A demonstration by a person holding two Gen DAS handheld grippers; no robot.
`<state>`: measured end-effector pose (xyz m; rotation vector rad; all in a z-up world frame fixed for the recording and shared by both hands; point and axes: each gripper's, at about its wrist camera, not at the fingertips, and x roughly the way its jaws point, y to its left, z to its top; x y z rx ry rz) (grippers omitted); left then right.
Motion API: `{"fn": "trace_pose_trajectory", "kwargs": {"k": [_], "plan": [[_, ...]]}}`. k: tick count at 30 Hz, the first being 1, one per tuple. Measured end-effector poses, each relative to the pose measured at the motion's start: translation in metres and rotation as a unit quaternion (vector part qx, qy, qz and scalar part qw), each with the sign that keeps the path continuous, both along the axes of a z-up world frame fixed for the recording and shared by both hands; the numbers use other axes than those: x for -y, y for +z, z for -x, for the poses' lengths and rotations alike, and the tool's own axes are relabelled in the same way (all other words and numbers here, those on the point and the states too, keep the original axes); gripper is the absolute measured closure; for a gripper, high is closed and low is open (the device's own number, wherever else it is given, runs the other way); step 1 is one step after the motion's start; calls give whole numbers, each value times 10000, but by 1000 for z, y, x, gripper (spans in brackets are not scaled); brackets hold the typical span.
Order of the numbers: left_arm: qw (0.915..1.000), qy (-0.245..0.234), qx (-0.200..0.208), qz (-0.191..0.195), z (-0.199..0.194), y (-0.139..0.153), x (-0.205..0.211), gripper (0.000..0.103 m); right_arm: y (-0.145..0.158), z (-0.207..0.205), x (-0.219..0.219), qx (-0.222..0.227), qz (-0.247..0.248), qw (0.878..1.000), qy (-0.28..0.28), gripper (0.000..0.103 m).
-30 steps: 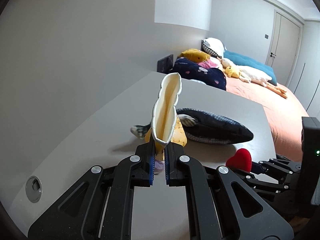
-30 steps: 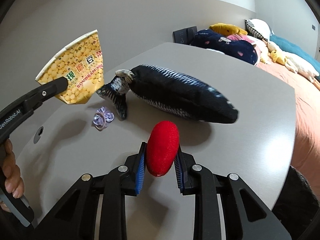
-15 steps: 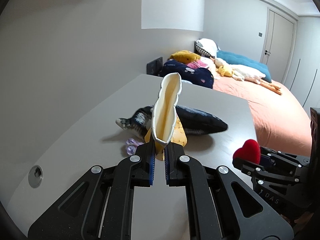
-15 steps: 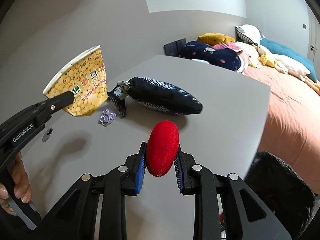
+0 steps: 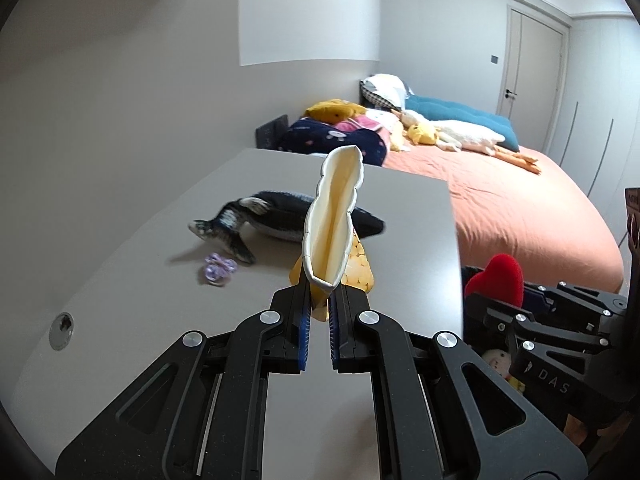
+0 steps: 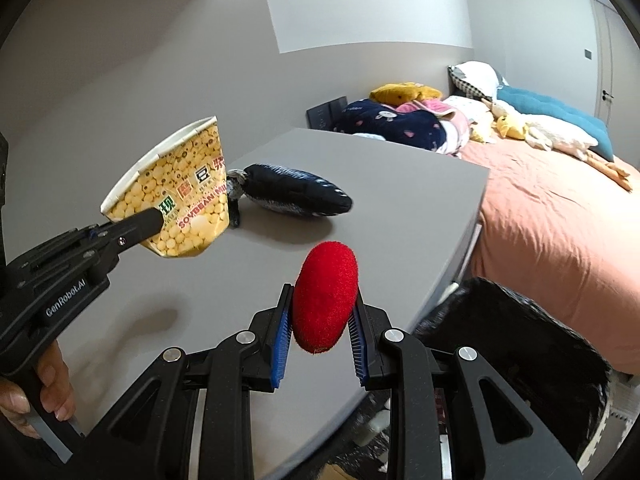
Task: Collect trash
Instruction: 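Carry the heart plush and soybean cup over the black bin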
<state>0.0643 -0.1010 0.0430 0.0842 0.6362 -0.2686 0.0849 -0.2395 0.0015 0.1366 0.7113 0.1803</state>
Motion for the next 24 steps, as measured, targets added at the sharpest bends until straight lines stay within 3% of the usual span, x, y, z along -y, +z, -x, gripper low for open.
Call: {"fn": "trace_pose_trajectory", "kwargs": {"k": [24], "plan": [[9940, -1093, -66, -81, 53, -16, 103, 96, -4, 78, 95, 129, 9, 9957, -918, 75]]}}
